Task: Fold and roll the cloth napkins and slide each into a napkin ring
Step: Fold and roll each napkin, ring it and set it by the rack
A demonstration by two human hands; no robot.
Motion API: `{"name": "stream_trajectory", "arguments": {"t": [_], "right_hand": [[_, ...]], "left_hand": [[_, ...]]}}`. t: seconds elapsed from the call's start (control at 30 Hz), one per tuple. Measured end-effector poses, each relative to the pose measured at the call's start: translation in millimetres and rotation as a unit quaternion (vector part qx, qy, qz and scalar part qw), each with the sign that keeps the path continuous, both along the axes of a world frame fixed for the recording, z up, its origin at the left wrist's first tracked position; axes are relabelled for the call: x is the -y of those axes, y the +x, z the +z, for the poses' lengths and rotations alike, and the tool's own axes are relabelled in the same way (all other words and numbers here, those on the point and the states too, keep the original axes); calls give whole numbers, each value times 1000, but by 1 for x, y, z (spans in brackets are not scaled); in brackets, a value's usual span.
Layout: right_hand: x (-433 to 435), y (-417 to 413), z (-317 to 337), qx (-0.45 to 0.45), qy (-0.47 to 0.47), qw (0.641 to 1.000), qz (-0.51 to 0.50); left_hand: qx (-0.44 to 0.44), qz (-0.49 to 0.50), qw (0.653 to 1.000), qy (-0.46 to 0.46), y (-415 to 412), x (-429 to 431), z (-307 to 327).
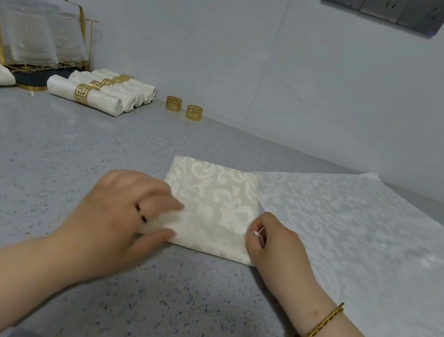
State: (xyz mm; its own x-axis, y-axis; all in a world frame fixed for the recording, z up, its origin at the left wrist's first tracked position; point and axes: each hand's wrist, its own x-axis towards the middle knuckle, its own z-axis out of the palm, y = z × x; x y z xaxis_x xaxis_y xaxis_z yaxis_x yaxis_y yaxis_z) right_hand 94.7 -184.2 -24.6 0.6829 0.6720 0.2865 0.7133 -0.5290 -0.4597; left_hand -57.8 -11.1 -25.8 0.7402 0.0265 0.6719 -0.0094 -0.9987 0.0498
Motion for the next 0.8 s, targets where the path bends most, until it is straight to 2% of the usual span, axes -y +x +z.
{"name": "stream_trajectory", "arguments": {"t": [0.1, 0.23, 0.3, 0.4, 0.47, 0.53, 0.6, 0.67, 0.73, 0.8], "right_hand": [[1, 3, 1, -41, 9, 999, -11], [2, 6, 1, -70, 22, 997, -7], [2, 8, 2, -95, 51, 994, -12], [10, 16, 8, -215, 167, 961, -43], [17, 19, 13, -192, 193, 962, -36], [23, 18, 18, -109, 199, 974, 23], [25, 12, 23, -54, 152, 980, 114], [26, 8, 22, -37, 39, 983, 174], [26, 8, 17, -25, -47, 979, 196], [25, 10, 14, -4, -63, 981, 186]], "left_hand": [[-44, -88, 989, 107, 8, 2, -10], [-199, -44, 979, 28, 13, -4, -8], [-212, -23, 977, -28, 16, -11, -11], [-252, -9, 966, -48, 17, -13, -12], [-254, -7, 966, -46, 19, -11, -12], [-231, -13, 971, -51, 21, -11, -9], [-214, -12, 976, -42, 21, -9, -4], [-193, -21, 981, -1, 23, -9, 0], [-178, -22, 983, 21, 25, -11, -2], [-183, -25, 983, -8, 25, -13, -6]]}}
